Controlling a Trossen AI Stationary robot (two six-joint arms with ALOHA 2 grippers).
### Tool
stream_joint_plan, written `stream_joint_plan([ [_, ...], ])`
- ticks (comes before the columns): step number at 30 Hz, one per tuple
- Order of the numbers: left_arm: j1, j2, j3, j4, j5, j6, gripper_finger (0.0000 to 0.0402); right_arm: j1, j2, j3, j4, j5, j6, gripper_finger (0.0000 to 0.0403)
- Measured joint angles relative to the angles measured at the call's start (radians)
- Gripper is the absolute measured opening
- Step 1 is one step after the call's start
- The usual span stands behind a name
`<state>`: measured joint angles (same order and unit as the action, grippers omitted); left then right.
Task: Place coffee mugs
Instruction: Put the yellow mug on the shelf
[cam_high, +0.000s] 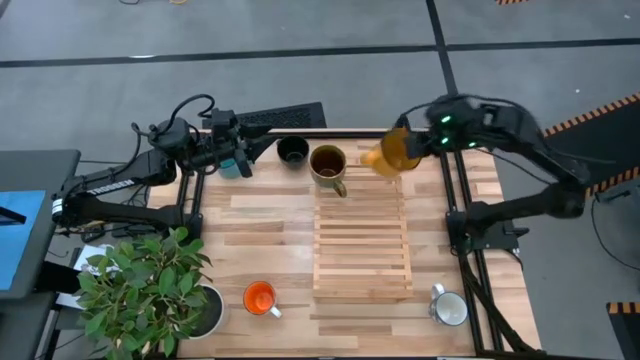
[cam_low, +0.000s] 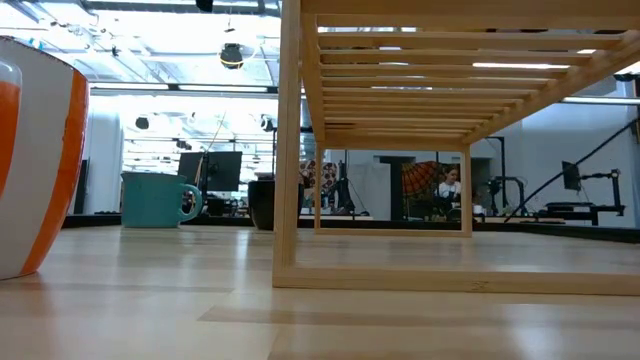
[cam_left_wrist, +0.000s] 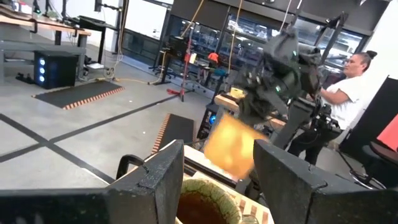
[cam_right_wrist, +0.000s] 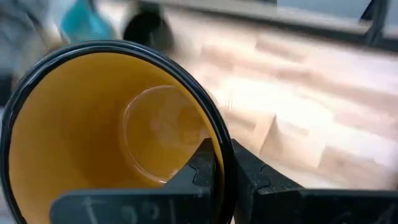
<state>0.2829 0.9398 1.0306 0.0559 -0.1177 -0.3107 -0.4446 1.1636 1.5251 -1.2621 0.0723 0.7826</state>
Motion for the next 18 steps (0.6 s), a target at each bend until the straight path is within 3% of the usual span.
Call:
stream_joint_plan([
  [5,0.000,0.000,0.000,0.000,0.000,0.000,0.0178,0.083,0.099,0.031,-0.051,0.006,-0.044,0.0042],
  [12,0.000,0.000,0.000,0.001,0.000,0.000,0.0178,0.073,0.156,0.035,-0.052,-0.011,-0.269,0.0042],
  [18,0.000,0.000,0.000,0.002,0.000,0.000,0.0178,0.041,0.215,0.034,-0.038,-0.085,-0.464,0.0042],
])
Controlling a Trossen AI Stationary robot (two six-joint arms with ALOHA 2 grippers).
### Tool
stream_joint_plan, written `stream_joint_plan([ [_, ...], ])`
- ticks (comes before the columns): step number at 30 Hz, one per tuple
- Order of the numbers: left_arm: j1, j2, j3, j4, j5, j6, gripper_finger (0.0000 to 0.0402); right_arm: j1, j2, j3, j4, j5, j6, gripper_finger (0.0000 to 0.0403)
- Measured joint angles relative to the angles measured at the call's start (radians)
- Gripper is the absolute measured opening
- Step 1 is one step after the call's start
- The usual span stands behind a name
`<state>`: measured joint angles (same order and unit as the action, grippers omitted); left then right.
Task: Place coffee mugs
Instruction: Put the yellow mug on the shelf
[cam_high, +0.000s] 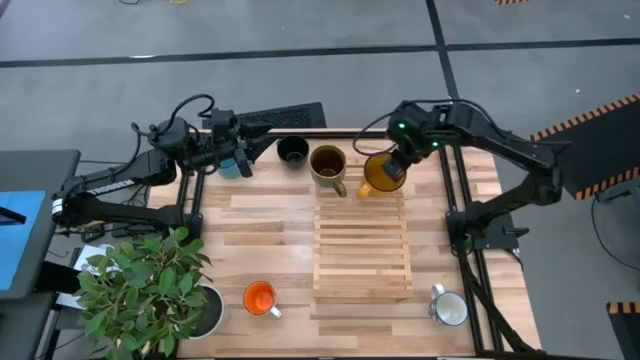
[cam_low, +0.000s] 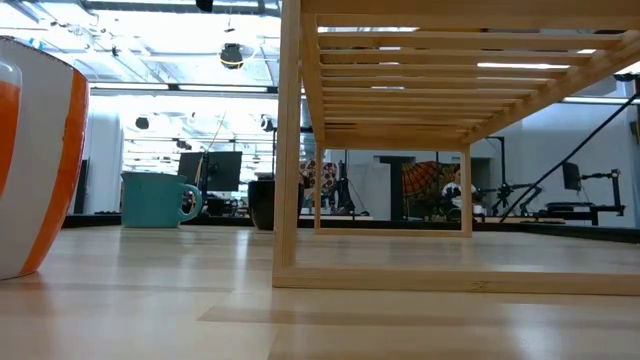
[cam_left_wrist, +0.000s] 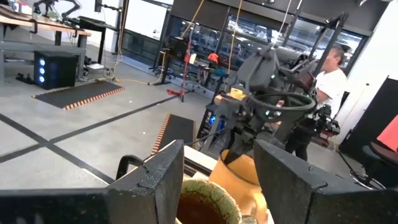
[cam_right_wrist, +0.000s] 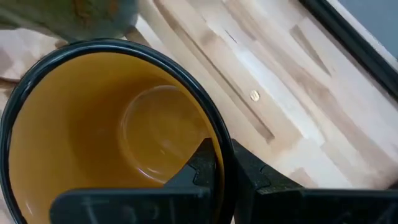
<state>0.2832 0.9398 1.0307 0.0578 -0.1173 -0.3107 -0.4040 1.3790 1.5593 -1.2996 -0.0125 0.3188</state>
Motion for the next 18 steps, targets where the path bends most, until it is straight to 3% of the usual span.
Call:
stream_joint_plan([
  [18,0.000,0.000,0.000,0.000,0.000,0.000,0.0178,-0.035,0.067,0.000,0.074,-0.036,-0.099,0.0051],
])
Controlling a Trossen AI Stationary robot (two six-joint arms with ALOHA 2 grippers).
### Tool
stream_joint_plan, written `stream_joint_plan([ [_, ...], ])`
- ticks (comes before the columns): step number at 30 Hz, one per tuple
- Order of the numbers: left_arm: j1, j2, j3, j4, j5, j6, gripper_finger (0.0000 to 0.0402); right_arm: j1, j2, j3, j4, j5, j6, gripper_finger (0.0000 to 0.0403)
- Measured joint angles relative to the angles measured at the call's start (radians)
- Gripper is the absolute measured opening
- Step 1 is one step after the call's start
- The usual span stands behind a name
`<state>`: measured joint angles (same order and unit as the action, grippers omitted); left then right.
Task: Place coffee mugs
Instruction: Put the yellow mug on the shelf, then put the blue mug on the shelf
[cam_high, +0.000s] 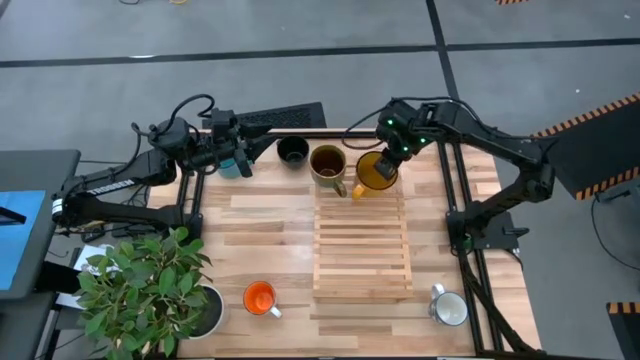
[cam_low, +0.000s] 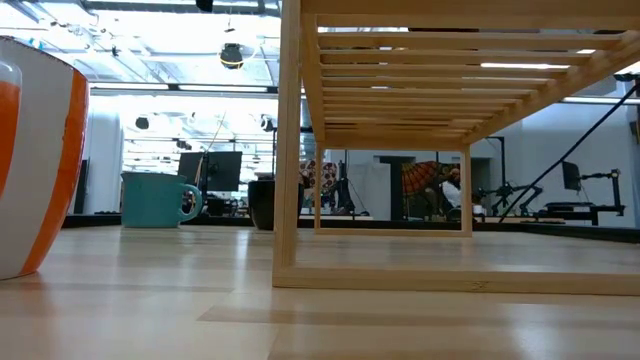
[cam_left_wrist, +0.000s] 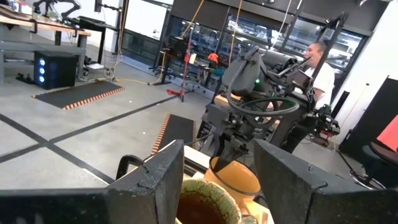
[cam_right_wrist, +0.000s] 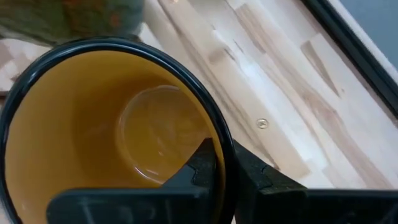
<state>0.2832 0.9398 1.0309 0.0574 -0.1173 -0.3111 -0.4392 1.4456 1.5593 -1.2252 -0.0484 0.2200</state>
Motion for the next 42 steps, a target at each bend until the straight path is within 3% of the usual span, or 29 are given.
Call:
stream_joint_plan([
  [14,0.000,0.003,0.000,-0.025,-0.002,0.000,0.0178,-0.002,0.000,0.000,0.001,-0.007,0.017,0.0090],
  [28,0.000,0.003,0.000,-0.024,-0.003,0.000,0.0178,-0.020,-0.042,-0.001,-0.016,-0.036,0.018,0.0227],
  [35,0.000,0.003,0.000,-0.024,-0.003,0.000,0.0178,-0.089,-0.164,-0.001,0.009,-0.036,0.020,0.0234],
  [42,0.000,0.003,0.000,-0.023,0.004,-0.021,0.0178,-0.127,-0.274,-0.001,0.150,-0.035,0.090,0.0233],
])
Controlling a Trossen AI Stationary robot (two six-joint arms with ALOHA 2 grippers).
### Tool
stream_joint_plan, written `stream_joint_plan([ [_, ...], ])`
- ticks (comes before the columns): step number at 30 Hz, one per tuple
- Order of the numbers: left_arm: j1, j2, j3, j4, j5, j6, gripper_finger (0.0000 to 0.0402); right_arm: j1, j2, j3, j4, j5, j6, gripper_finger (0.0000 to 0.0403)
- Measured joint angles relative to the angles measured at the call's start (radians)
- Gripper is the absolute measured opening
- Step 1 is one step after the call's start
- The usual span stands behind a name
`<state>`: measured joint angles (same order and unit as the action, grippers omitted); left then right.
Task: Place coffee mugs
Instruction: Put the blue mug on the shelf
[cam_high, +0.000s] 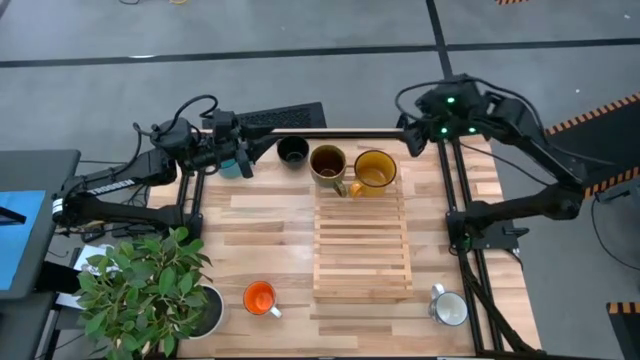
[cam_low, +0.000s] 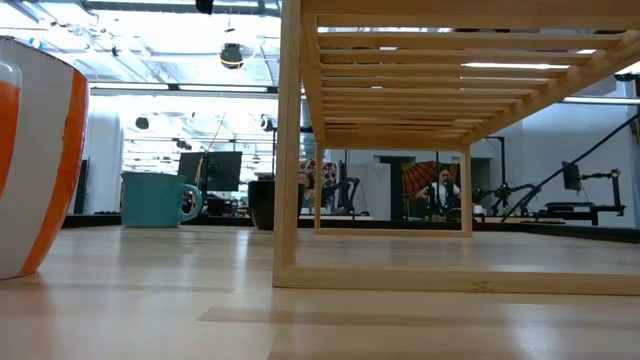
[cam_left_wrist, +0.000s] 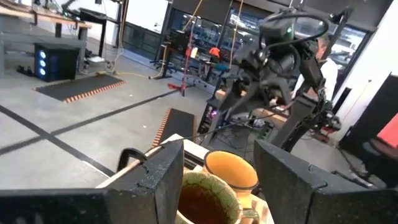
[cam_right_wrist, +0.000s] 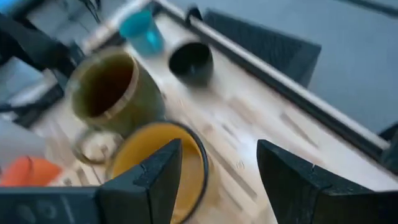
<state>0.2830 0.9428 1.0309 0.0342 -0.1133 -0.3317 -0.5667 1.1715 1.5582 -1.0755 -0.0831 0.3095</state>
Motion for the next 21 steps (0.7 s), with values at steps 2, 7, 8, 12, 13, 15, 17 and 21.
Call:
stream_joint_plan([
  [2,0.013,0.007,0.014,-0.024,0.010,-0.051,0.0178,0.000,-0.016,0.000,0.035,0.000,0.013,0.0233],
  [7,0.141,0.089,0.184,-0.413,0.083,-0.121,0.0178,0.000,-0.029,0.000,0.096,0.000,0.015,0.0233],
  [8,0.173,0.116,0.225,-0.525,0.084,-0.111,0.0178,-0.002,-0.028,0.000,0.096,0.000,0.015,0.0233],
  [12,0.291,0.227,0.329,-0.918,0.085,-0.071,0.0178,-0.006,-0.019,0.000,0.092,0.000,0.015,0.0233],
  [13,0.314,0.251,0.331,-0.985,0.083,-0.062,0.0178,-0.006,-0.016,0.000,0.093,0.000,0.014,0.0233],
  [15,0.346,0.289,0.320,-1.089,0.072,-0.042,0.0178,-0.004,-0.009,0.000,0.093,0.000,0.014,0.0233],
  [17,0.371,0.324,0.294,-1.166,0.039,-0.031,0.0178,-0.004,-0.003,0.000,0.090,0.000,0.014,0.0233],
  [21,0.400,0.374,0.216,-1.206,-0.070,-0.029,0.0178,-0.004,0.009,0.000,0.088,0.000,0.013,0.0233],
])
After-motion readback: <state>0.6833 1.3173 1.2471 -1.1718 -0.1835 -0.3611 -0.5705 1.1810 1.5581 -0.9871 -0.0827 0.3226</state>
